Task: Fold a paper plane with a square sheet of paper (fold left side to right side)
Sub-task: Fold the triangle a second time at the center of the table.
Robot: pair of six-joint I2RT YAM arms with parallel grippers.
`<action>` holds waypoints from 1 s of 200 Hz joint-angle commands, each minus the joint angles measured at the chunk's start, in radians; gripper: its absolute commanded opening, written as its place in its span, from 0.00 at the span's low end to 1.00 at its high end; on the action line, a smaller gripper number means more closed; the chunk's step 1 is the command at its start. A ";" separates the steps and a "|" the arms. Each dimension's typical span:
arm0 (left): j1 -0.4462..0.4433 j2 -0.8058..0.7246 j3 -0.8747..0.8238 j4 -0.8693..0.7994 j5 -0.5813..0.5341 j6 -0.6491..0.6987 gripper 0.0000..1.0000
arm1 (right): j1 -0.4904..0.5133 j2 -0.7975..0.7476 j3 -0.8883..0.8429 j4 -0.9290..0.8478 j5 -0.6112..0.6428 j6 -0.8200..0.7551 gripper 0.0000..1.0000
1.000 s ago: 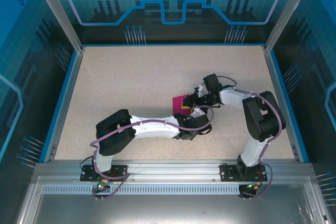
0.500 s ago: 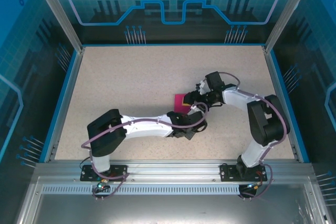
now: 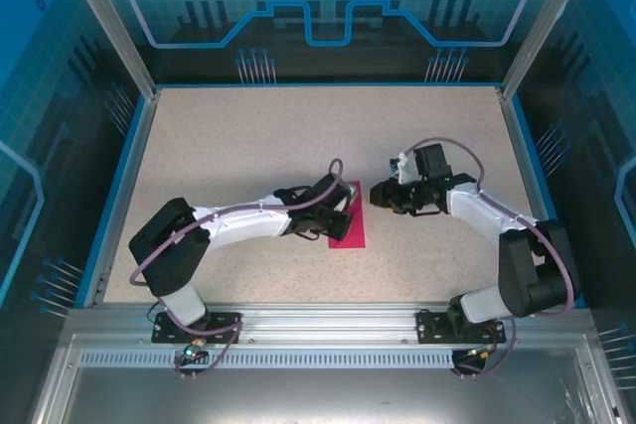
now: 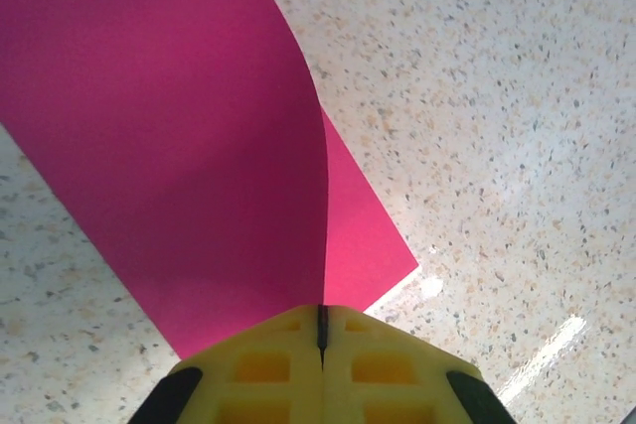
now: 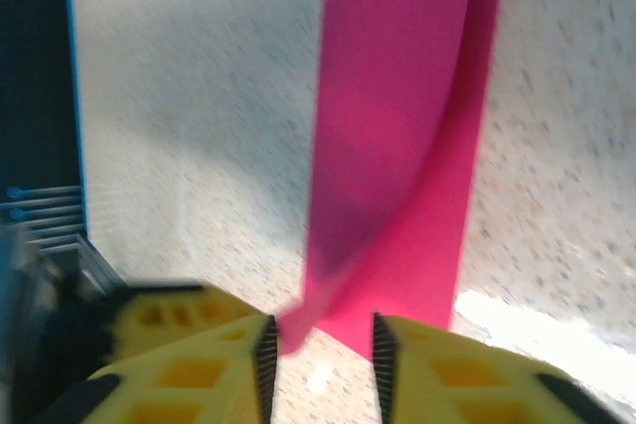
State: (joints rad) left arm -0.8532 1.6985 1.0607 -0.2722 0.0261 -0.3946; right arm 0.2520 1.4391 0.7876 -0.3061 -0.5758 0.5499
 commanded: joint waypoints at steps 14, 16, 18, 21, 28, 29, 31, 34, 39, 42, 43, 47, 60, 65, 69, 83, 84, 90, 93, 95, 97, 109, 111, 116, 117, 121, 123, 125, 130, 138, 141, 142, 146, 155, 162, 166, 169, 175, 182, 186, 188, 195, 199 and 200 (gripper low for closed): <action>0.059 -0.015 -0.025 0.032 0.162 -0.006 0.01 | 0.068 0.052 -0.077 0.021 0.014 -0.011 0.08; 0.061 -0.014 -0.025 0.032 0.163 -0.005 0.01 | 0.073 0.058 -0.077 0.023 0.016 -0.011 0.07; 0.063 -0.012 -0.025 0.032 0.166 -0.004 0.00 | 0.077 0.064 -0.080 0.026 0.018 -0.009 0.05; 0.065 -0.011 -0.025 0.032 0.167 -0.003 0.01 | 0.083 0.071 -0.082 0.029 0.021 -0.009 0.03; 0.070 -0.006 -0.025 0.031 0.175 0.001 0.00 | 0.099 0.086 -0.085 0.035 0.031 -0.007 0.00; 0.071 -0.006 -0.024 0.029 0.176 0.001 0.01 | 0.101 0.089 -0.085 0.037 0.031 -0.007 0.00; 0.073 -0.004 -0.023 0.028 0.176 0.003 0.01 | 0.105 0.095 -0.084 0.038 0.035 -0.007 0.00; 0.075 -0.002 -0.022 0.026 0.176 0.006 0.01 | 0.110 0.102 -0.085 0.040 0.037 -0.006 0.00; 0.077 0.002 -0.019 0.020 0.177 0.010 0.01 | 0.118 0.113 -0.085 0.043 0.042 -0.004 0.00; 0.079 0.003 -0.017 0.017 0.177 0.013 0.01 | 0.124 0.118 -0.083 0.044 0.045 -0.004 0.00; 0.080 0.003 -0.017 0.016 0.177 0.013 0.01 | 0.125 0.120 -0.083 0.045 0.046 -0.003 0.00; 0.083 0.007 -0.015 0.012 0.178 0.018 0.00 | 0.129 0.127 -0.081 0.047 0.049 -0.004 0.00; 0.089 0.013 -0.011 -0.002 0.176 0.029 0.01 | 0.146 0.147 -0.074 0.046 0.060 -0.005 0.00; 0.093 0.015 -0.008 -0.007 0.175 0.034 0.01 | 0.150 0.152 -0.072 0.043 0.066 -0.006 0.00; 0.095 0.016 -0.007 -0.011 0.176 0.037 0.01 | 0.155 0.159 -0.068 0.040 0.069 -0.008 0.00; 0.106 0.021 -0.007 -0.026 0.177 0.050 0.01 | 0.164 0.177 -0.055 0.025 0.087 -0.015 0.00; 0.106 0.021 -0.007 -0.027 0.178 0.050 0.00 | 0.166 0.179 -0.055 0.022 0.089 -0.017 0.00; 0.111 0.021 -0.007 -0.032 0.176 0.055 0.01 | 0.170 0.188 -0.050 0.014 0.095 -0.021 0.00; 0.113 0.021 -0.007 -0.034 0.178 0.058 0.01 | 0.172 0.192 -0.048 0.011 0.098 -0.022 0.00; 0.115 0.022 -0.008 -0.036 0.178 0.059 0.01 | 0.173 0.195 -0.047 0.010 0.097 -0.023 0.00; 0.117 0.022 -0.009 -0.037 0.180 0.062 0.01 | 0.174 0.198 -0.047 0.009 0.099 -0.024 0.00; 0.124 0.024 -0.011 -0.043 0.182 0.070 0.01 | 0.179 0.212 -0.047 0.007 0.101 -0.025 0.00; 0.126 0.024 -0.011 -0.044 0.183 0.071 0.01 | 0.180 0.214 -0.047 0.007 0.102 -0.025 0.00; 0.128 0.025 -0.011 -0.044 0.185 0.074 0.01 | 0.181 0.221 -0.047 0.002 0.104 -0.025 0.00; 0.129 0.025 -0.011 -0.044 0.185 0.075 0.01 | 0.181 0.222 -0.046 0.001 0.105 -0.026 0.00; 0.131 0.027 -0.011 -0.045 0.188 0.080 0.01 | 0.182 0.226 -0.044 -0.004 0.111 -0.026 0.00; 0.133 0.027 -0.011 -0.045 0.189 0.081 0.01 | 0.183 0.228 -0.044 -0.006 0.113 -0.027 0.00; 0.134 0.028 -0.011 -0.046 0.190 0.084 0.01 | 0.183 0.229 -0.044 -0.010 0.116 -0.028 0.00; 0.135 0.032 -0.010 -0.048 0.190 0.087 0.01 | 0.185 0.232 -0.042 -0.016 0.122 -0.031 0.00; 0.140 0.036 -0.006 -0.051 0.193 0.092 0.01 | 0.186 0.237 -0.039 -0.031 0.138 -0.036 0.00; 0.141 0.039 -0.005 -0.053 0.194 0.093 0.01 | 0.187 0.237 -0.038 -0.038 0.146 -0.039 0.00; 0.142 0.040 -0.004 -0.053 0.194 0.094 0.01 | 0.187 0.238 -0.037 -0.040 0.148 -0.039 0.00; 0.143 0.043 -0.003 -0.055 0.194 0.098 0.01 | 0.188 0.239 -0.035 -0.048 0.154 -0.042 0.00; 0.147 0.050 0.001 -0.058 0.193 0.105 0.01 | 0.190 0.241 -0.030 -0.060 0.166 -0.050 0.00; 0.150 0.058 0.005 -0.061 0.194 0.110 0.01 | 0.192 0.241 -0.029 -0.070 0.174 -0.053 0.00; 0.152 0.063 0.008 -0.063 0.193 0.113 0.01 | 0.193 0.241 -0.028 -0.073 0.177 -0.056 0.00; 0.154 0.064 0.008 -0.065 0.193 0.114 0.01 | 0.192 0.241 -0.029 -0.075 0.179 -0.057 0.00; 0.157 0.070 0.011 -0.066 0.194 0.118 0.01 | 0.193 0.242 -0.028 -0.078 0.180 -0.059 0.00; 0.161 0.076 0.014 -0.067 0.194 0.121 0.01 | 0.194 0.242 -0.026 -0.082 0.184 -0.059 0.00; 0.163 0.079 0.016 -0.067 0.194 0.124 0.01 | 0.194 0.243 -0.026 -0.084 0.187 -0.059 0.00; 0.164 0.081 0.016 -0.066 0.193 0.124 0.01 | 0.194 0.242 -0.026 -0.084 0.187 -0.060 0.00; 0.168 0.085 0.019 -0.067 0.194 0.127 0.02 | 0.194 0.244 -0.027 -0.085 0.188 -0.061 0.00; 0.170 0.089 0.021 -0.067 0.194 0.128 0.01 | 0.193 0.244 -0.026 -0.088 0.188 -0.062 0.00; 0.171 0.090 0.022 -0.068 0.193 0.129 0.01 | 0.194 0.244 -0.026 -0.088 0.189 -0.062 0.00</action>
State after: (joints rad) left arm -0.7017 1.7645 1.0519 -0.3080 0.1967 -0.3042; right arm 0.4339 1.6558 0.7589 -0.3340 -0.4599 0.5110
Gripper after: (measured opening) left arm 0.050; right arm 0.042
